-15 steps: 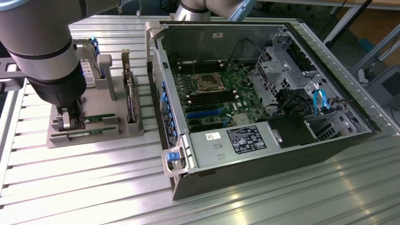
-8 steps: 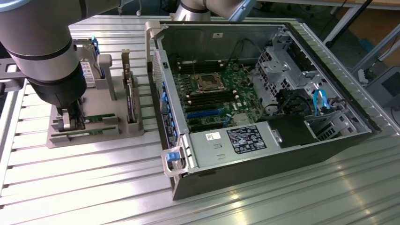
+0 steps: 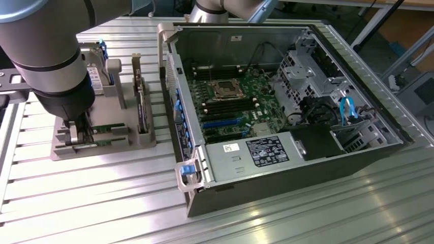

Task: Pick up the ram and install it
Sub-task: 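Pick up the ram and move it above insertion slot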

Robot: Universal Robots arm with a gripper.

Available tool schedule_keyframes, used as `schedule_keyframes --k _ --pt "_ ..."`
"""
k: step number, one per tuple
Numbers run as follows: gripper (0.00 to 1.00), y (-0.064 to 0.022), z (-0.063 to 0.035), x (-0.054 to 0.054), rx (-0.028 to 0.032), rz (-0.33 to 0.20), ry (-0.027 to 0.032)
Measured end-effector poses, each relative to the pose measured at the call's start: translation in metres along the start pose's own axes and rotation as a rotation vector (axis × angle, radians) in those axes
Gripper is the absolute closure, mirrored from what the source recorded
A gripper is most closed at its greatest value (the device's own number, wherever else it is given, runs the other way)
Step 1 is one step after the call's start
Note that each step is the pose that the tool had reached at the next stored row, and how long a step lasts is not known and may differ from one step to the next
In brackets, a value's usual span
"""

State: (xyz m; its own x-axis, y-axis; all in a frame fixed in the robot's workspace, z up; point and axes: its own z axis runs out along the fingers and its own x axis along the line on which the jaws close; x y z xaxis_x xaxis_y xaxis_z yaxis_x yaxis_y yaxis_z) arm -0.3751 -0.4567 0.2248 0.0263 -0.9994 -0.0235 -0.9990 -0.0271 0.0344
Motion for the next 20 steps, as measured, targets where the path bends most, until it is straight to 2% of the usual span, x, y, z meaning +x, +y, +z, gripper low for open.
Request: schedule_keyframes --k 4,16,20 --pt "0.76 0.0004 0.0033 0.0002 0.0001 0.0 0.0" --pt "0.76 0.0005 0.0034 0.0026 0.0001 0.0 0.0" --pt "0.76 -0.0041 0.0033 0.0028 -0.0008 0.0 0.0"
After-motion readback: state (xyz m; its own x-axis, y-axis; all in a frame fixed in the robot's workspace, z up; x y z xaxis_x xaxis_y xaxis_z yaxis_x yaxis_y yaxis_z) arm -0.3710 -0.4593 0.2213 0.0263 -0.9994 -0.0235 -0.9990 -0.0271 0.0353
